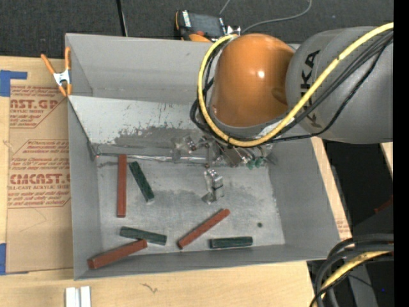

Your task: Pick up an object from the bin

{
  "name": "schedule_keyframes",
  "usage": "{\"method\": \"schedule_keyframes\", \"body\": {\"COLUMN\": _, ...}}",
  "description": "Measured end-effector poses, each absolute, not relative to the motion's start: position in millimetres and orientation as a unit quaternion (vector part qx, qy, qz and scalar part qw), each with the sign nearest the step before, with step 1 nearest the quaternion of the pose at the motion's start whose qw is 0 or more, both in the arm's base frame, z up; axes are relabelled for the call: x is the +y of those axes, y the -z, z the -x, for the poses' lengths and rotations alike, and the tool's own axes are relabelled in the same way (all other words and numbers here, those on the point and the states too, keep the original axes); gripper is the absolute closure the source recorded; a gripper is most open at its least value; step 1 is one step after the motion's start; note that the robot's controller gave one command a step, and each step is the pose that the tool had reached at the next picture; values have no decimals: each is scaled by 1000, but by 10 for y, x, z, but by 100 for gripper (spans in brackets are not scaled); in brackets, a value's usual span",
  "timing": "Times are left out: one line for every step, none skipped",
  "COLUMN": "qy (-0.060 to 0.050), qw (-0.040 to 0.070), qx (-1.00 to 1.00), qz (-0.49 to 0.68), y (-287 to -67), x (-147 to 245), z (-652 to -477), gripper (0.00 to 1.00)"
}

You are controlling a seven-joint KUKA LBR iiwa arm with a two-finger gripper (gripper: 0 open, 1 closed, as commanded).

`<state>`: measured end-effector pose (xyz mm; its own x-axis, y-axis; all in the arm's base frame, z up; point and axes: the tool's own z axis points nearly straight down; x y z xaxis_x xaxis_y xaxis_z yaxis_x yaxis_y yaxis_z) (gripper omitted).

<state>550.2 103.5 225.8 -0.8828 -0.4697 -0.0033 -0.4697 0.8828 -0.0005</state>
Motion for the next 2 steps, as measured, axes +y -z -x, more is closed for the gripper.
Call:
{"method": "schedule_keyframes", "body": {"qy": -1, "qw": -5, "qx": 975, "qz": 222, "y": -1299, "x": 941, "z": -5026, "gripper": 0}}
{"method": "schedule_keyframes", "body": {"qy": -1, "qw": -2, "qx": 977, "qz": 215, "y": -739, "x": 669, "z": -4952, "gripper": 0}}
